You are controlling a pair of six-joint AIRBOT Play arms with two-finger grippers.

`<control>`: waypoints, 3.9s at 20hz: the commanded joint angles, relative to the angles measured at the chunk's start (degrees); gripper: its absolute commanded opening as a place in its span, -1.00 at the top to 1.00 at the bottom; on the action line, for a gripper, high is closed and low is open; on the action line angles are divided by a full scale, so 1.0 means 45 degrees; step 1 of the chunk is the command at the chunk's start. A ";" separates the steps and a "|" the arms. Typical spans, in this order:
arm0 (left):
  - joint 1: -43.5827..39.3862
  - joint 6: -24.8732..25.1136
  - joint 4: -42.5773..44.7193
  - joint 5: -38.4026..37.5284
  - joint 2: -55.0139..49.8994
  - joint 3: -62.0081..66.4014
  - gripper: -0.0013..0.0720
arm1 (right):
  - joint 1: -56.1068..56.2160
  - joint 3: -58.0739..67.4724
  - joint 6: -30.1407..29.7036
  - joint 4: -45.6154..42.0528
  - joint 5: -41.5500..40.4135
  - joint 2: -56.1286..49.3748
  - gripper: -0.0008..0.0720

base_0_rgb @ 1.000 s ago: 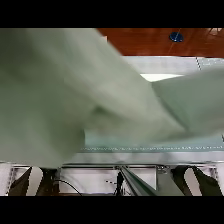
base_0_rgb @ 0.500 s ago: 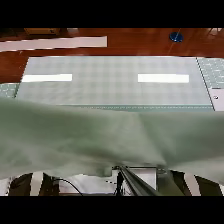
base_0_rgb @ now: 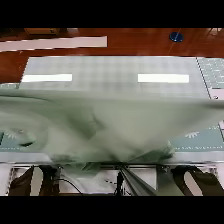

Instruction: Fold the shirts.

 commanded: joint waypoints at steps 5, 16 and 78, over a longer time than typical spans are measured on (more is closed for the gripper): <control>-0.2152 0.1409 0.0986 0.4590 -0.3254 -0.4629 0.91 | 0.0364 -0.0384 -0.0593 0.1520 -0.5770 -0.6139 0.91; -0.6606 0.1865 0.1103 1.3731 -0.9389 -0.4507 0.91 | 0.0364 0.0063 -0.0981 0.3546 -1.1676 -0.9704 0.91; -0.3745 0.5683 0.0962 0.7499 -0.8058 -1.3488 -0.51 | -0.4566 -0.5785 -0.4702 0.5333 -0.4517 -0.5897 -0.38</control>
